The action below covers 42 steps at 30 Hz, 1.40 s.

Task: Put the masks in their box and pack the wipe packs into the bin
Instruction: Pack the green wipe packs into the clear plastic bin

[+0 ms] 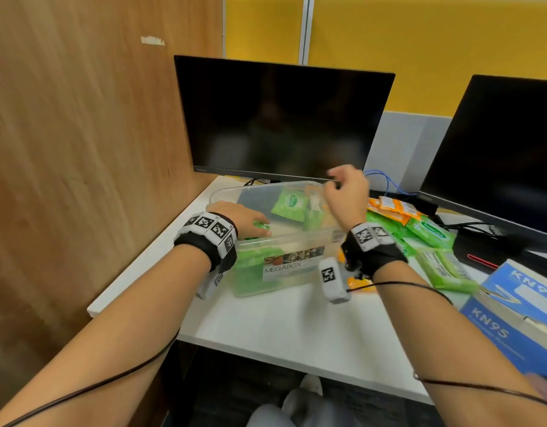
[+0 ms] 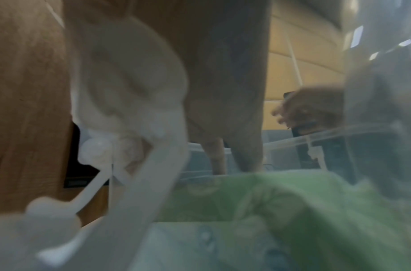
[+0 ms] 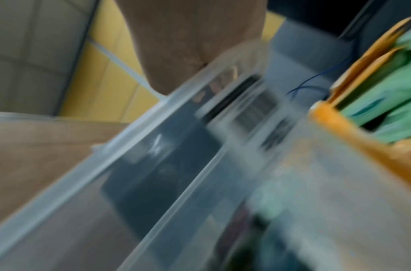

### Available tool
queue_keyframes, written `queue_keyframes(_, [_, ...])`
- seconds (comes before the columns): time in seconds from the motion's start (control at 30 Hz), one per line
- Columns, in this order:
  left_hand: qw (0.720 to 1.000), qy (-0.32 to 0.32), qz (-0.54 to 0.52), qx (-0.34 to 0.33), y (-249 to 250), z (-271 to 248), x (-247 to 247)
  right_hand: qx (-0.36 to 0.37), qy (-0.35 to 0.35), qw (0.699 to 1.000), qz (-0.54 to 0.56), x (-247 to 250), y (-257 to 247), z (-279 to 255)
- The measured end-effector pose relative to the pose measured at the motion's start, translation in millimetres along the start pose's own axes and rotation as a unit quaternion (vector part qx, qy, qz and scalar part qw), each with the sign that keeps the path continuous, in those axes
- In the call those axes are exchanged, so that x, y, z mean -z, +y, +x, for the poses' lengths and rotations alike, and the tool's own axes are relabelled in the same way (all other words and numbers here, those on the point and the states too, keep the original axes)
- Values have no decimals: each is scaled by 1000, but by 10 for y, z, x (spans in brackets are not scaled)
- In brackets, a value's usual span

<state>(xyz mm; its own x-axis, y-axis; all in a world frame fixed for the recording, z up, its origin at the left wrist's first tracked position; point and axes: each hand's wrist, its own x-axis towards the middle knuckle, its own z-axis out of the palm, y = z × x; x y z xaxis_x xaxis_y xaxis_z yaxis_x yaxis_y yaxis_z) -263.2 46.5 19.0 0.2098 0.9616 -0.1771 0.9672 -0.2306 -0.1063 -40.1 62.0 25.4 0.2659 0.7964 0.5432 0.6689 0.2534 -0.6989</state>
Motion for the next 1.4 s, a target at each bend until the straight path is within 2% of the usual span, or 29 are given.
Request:
queue_keyframes(0.03, [1000,2,-5,-5,2,-1,8,-40,41,998,3,106,174,78])
queue_keyframes(0.07, [1000,2,-13,-10,6,-7,25,-99,51,994,-16,195,353,136])
queue_keyframes(0.1, [1000,2,-23,-16,14,-9,40,-161,24,985,-63,267,523,167])
queue_keyframes(0.17, [999,5,-32,-22,36,-38,77,-223,-122,948,-192,333,888,184])
queue_keyframes(0.23, [999,9,-31,-25,45,-49,82,-240,-267,884,-300,293,1225,81])
queue_keyframes(0.3, [999,12,-34,-24,40,-45,76,-232,-342,834,-366,188,1519,-22])
queue_keyframes(0.43, [999,10,-46,-23,25,-48,67,-237,-317,839,-373,171,1375,-117])
queue_keyframes(0.57, [997,15,-65,-45,26,-47,93,-195,-358,814,-413,273,1354,-5])
queue_keyframes(0.67, [996,21,-70,-55,28,-53,99,-255,-308,823,-404,196,1538,-109])
queue_keyframes(0.73, [995,30,-72,-57,23,-66,95,-296,-288,816,-404,181,1568,-155])
queue_keyframes(0.87, [992,67,-93,-47,-13,-21,54,-328,-239,824,-396,269,1602,-120])
queue_keyframes(1.0, [984,117,-130,-27,-48,21,17,-396,-206,842,-304,351,1643,-77])
queue_keyframes(1.03, [983,127,-134,-18,-51,32,9,-405,-182,863,-243,387,1648,-55])
queue_keyframes(1.1, [979,141,-145,0,-53,46,-1,-392,-112,912,-49,476,1620,88])
queue_keyframes(1.13, [977,146,-157,7,-54,43,-4,-382,-75,919,68,537,1513,169])
queue_keyframes(1.17, [973,154,-174,10,-59,51,-10,-383,-48,900,203,599,1348,224])
queue_keyframes(1.2, [967,164,-196,13,-62,55,-11,-381,-41,864,328,654,1182,274])
queue_keyframes(1.27, [951,187,-245,18,-76,61,-12,-343,-71,789,504,787,796,313])
queue_keyframes(1.33, [942,199,-271,23,-79,55,-11,-312,-131,745,575,871,474,295])
queue_keyframes(1.4, [942,196,-271,26,-76,51,-20,-306,-190,715,600,864,222,239])
